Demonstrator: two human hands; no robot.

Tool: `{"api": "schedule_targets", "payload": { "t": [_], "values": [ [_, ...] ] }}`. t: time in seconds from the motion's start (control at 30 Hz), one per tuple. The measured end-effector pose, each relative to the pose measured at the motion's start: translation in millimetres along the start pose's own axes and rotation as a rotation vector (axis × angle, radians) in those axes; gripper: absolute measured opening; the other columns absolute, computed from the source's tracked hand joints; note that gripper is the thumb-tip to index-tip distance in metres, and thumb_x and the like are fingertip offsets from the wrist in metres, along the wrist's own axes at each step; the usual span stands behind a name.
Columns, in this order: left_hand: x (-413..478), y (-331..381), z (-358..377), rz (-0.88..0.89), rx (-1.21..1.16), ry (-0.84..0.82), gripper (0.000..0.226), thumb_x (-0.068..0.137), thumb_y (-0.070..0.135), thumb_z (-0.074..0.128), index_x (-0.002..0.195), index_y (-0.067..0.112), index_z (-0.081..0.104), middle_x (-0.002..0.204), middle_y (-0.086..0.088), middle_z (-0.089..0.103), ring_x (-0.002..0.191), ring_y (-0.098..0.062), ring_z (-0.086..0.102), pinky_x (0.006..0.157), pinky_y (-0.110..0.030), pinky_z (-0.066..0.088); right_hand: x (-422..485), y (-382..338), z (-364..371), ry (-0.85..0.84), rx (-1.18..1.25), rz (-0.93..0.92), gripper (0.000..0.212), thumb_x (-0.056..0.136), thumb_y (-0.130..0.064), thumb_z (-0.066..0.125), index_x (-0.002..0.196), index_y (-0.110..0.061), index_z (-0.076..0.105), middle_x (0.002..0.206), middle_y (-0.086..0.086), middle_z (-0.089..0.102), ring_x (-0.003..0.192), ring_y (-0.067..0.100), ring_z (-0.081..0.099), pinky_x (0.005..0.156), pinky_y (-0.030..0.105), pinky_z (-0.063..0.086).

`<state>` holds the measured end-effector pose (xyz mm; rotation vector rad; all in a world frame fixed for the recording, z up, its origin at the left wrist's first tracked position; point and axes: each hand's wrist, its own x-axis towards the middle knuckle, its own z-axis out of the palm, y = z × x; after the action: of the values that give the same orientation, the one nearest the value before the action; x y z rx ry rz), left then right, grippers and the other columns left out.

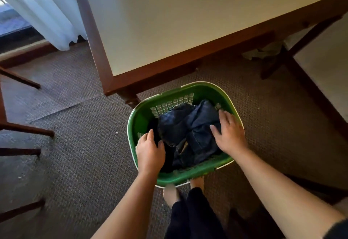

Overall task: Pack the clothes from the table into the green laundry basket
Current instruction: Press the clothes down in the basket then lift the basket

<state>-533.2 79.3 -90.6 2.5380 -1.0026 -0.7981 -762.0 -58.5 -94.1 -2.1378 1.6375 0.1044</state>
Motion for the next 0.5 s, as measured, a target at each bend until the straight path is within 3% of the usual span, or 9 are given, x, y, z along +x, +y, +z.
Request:
{"api": "schedule_targets", "payload": {
  "t": [0.1, 0.2, 0.27, 0.37, 0.5],
  "values": [
    [12.2, -21.2, 13.3, -0.093, 0.098, 0.027, 0.062, 0.093, 0.029, 0.064, 0.149, 0.009, 0.046, 0.152, -0.019, 0.045, 0.141, -0.038, 0.038, 0.113, -0.055, 0.036, 7.1, 18.5, 28.0, -0.051, -0.038, 0.061, 0.076, 0.099, -0.057, 0.040, 0.159, -0.018, 0.014, 0.164, 0.015, 0.021, 0.150, 0.037, 0.021, 0.120, 0.053, 0.024],
    [20.9, -31.9, 24.1, -0.271, 0.092, 0.000, 0.083, 0.095, 0.034, 0.063, 0.161, 0.011, 0.016, 0.166, -0.023, 0.009, 0.153, -0.041, 0.010, 0.116, -0.066, 0.024, 16.4, 36.2, 41.1, -0.085, -0.088, 0.173, 0.079, 0.100, -0.060, 0.032, 0.160, -0.019, 0.003, 0.168, 0.014, 0.004, 0.154, 0.037, -0.001, 0.123, 0.058, 0.006],
    [29.2, -34.6, 31.3, -0.363, 0.015, -0.031, 0.095, 0.096, 0.033, 0.064, 0.162, 0.010, 0.001, 0.166, -0.024, 0.000, 0.152, -0.045, 0.008, 0.114, -0.067, 0.024, 27.4, 47.0, 43.0, -0.125, -0.083, 0.235, 0.082, 0.099, -0.062, 0.031, 0.160, -0.018, -0.003, 0.168, 0.012, -0.008, 0.153, 0.038, -0.010, 0.121, 0.062, 0.001],
    [38.4, -34.7, 41.9, -0.432, -0.034, -0.025, 0.098, 0.096, 0.032, 0.065, 0.162, 0.011, -0.005, 0.165, -0.024, 0.002, 0.147, -0.048, 0.018, 0.112, -0.065, 0.029, 47.5, 56.0, 42.9, -0.147, -0.014, 0.267, 0.086, 0.098, -0.063, 0.036, 0.159, -0.021, -0.009, 0.167, 0.012, -0.012, 0.152, 0.043, -0.004, 0.119, 0.064, 0.012],
    [47.5, -30.5, 51.3, -0.539, -0.038, 0.038, 0.095, 0.097, 0.034, 0.062, 0.161, 0.026, -0.008, 0.167, -0.010, 0.002, 0.144, -0.044, 0.025, 0.105, -0.071, 0.032, 71.2, 52.7, 43.1, -0.117, 0.021, 0.306, 0.089, 0.096, -0.063, 0.042, 0.157, -0.027, -0.012, 0.167, 0.014, 0.003, 0.141, 0.054, 0.024, 0.109, 0.064, 0.033]
  ]
}}
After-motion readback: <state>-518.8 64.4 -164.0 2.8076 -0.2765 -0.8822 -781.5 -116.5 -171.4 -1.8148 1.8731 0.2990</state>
